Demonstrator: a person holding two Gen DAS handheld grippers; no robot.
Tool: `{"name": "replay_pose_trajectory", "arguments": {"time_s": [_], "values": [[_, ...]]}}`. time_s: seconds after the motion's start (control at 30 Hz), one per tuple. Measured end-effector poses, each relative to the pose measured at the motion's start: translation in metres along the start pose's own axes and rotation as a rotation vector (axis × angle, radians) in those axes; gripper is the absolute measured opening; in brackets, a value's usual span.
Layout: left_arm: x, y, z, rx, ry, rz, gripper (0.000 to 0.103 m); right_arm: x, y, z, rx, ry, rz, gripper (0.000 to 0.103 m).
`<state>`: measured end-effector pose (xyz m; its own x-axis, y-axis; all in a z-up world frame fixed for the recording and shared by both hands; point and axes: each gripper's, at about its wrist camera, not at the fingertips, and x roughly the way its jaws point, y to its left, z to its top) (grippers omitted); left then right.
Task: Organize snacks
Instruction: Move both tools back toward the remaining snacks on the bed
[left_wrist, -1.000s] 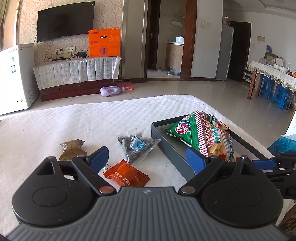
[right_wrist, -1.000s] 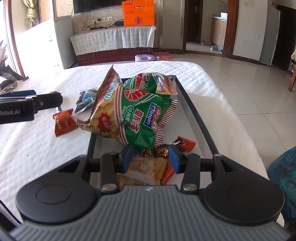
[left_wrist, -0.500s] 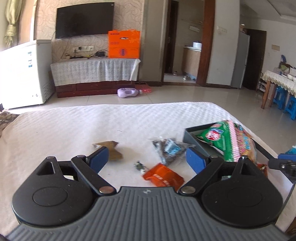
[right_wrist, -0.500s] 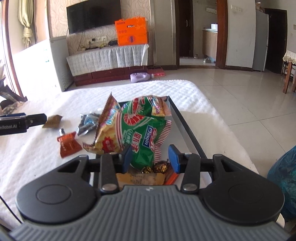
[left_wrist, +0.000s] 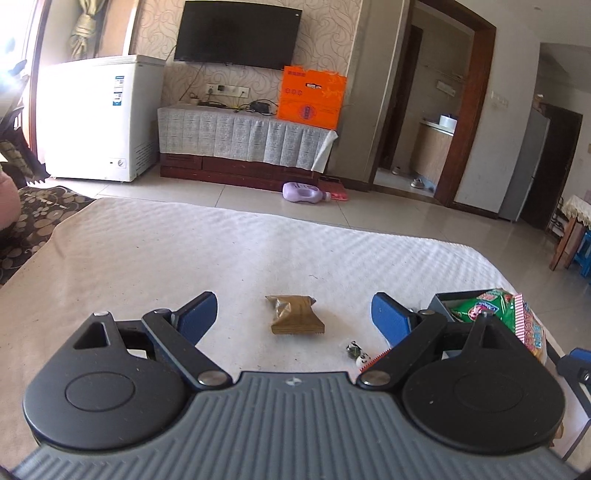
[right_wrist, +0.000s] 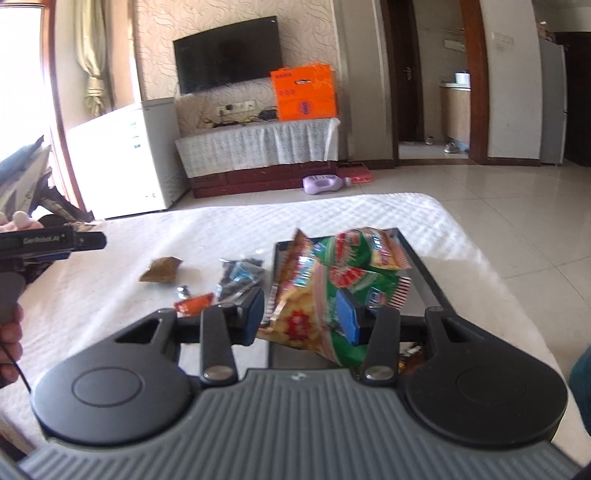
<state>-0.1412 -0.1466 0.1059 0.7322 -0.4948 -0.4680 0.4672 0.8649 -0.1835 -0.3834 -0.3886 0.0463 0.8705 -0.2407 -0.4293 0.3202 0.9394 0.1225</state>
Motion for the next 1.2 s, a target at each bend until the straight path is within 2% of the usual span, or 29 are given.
{"name": "replay_pose_trajectory", "arguments": {"time_s": [0.17, 0.23, 0.33, 0.4, 0.53, 0.8, 1.1, 1.2], "values": [[-0.002, 0.005, 0.001, 0.003, 0.018, 0.018, 0.093, 0.023, 0.033, -0.003, -0.068, 0.067, 0.082, 0.046], [-0.001, 0.004, 0.001, 0.007, 0.031, 0.025, 0.093, 0.036, 0.049, -0.007, -0.106, 0.111, 0.120, 0.049], [-0.001, 0.006, 0.002, 0.001, 0.040, 0.024, 0.093, 0.061, 0.077, -0.013, -0.193, 0.167, 0.147, 0.049], [-0.001, 0.008, 0.002, -0.005, 0.041, 0.022, 0.093, 0.075, 0.090, -0.015, -0.241, 0.186, 0.136, 0.049], [-0.001, 0.010, 0.002, -0.009, 0.049, 0.006, 0.093, 0.101, 0.099, -0.020, -0.258, 0.245, 0.103, 0.049], [0.003, 0.016, 0.004, -0.011, 0.055, -0.005, 0.093, 0.140, 0.107, -0.018, -0.260, 0.270, 0.081, 0.052], [0.014, 0.013, 0.001, -0.005, 0.084, -0.006, 0.093, 0.152, 0.106, -0.014, -0.244, 0.267, 0.074, 0.051], [0.015, 0.013, 0.000, -0.004, 0.086, -0.004, 0.093, 0.153, 0.110, -0.015, -0.267, 0.260, 0.064, 0.055]]}}
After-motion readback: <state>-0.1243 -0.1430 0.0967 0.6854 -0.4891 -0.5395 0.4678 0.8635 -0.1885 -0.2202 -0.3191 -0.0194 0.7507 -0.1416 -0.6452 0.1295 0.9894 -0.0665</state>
